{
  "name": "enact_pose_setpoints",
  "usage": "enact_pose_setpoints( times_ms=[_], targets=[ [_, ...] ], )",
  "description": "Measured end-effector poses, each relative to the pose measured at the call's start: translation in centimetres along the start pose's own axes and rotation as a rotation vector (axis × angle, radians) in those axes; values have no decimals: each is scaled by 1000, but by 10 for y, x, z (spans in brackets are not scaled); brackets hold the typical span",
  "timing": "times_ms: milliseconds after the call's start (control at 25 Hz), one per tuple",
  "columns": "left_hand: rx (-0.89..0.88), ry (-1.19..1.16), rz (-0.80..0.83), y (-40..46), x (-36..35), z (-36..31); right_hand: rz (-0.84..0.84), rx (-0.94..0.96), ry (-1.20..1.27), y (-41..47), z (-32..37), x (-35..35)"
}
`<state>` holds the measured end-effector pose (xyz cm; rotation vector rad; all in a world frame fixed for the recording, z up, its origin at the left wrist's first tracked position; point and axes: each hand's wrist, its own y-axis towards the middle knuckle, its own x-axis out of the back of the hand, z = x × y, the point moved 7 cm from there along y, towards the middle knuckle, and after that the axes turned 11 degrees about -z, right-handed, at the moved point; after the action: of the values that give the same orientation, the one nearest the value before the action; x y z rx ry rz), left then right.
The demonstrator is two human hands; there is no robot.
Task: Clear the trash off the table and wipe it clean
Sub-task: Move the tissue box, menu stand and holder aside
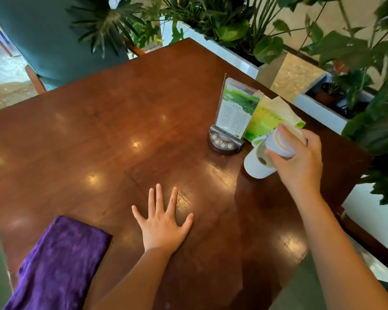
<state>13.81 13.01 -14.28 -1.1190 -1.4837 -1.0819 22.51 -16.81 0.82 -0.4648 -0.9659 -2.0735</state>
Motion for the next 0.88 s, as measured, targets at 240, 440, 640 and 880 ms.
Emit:
enact_pose_setpoints(
  times_ms=[240,440,640,880],
  targets=[
    [8,1,-3,0,-1,1,124,47,-142,16,2,-28],
    [3,6,2,0,-1,0,102,210,-393,3,12,-29],
    [-10,2,10,1,-2,0,166,309,-517,-14,21,-30],
    [-34,-7,171,1,-2,-5,176,376,-429,-39,66,-30]
  ],
)
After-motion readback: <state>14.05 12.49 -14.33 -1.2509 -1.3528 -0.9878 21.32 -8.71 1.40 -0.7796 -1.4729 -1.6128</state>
